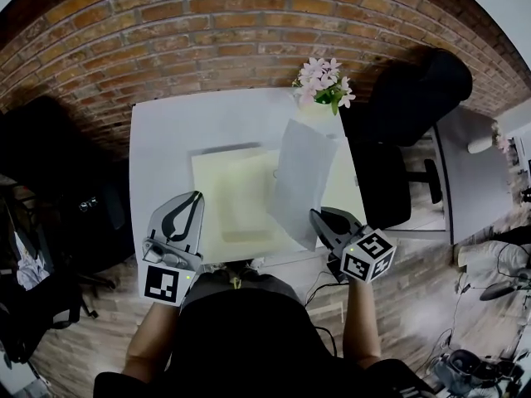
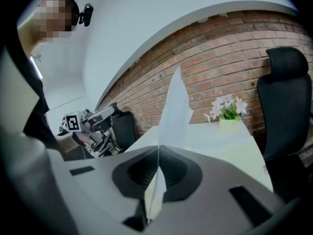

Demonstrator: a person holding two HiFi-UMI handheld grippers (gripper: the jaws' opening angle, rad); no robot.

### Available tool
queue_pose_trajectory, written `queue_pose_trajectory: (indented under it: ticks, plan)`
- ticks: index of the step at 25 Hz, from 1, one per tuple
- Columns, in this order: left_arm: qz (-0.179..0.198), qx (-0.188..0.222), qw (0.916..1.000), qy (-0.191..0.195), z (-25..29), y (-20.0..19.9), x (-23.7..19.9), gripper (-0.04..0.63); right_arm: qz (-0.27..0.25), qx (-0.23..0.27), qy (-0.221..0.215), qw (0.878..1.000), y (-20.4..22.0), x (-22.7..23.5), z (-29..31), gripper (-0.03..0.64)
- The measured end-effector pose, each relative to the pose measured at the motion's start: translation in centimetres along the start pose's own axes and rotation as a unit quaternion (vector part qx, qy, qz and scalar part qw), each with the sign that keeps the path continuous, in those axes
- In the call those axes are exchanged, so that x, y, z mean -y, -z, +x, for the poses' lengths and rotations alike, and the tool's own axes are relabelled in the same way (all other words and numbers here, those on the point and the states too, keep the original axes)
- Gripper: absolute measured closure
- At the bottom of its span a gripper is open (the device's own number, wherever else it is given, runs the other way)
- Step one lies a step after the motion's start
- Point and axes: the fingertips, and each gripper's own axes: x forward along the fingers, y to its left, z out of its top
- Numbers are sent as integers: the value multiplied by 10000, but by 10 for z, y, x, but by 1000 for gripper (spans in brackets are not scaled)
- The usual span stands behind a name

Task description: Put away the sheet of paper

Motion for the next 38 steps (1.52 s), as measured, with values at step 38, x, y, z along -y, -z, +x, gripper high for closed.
queue_pose_trajectory:
  ticks: [38]
  plan:
    - [35, -427, 9964, -732, -29, 12, -4, 566, 317, -2005, 125, 9791, 131, 95, 73, 601]
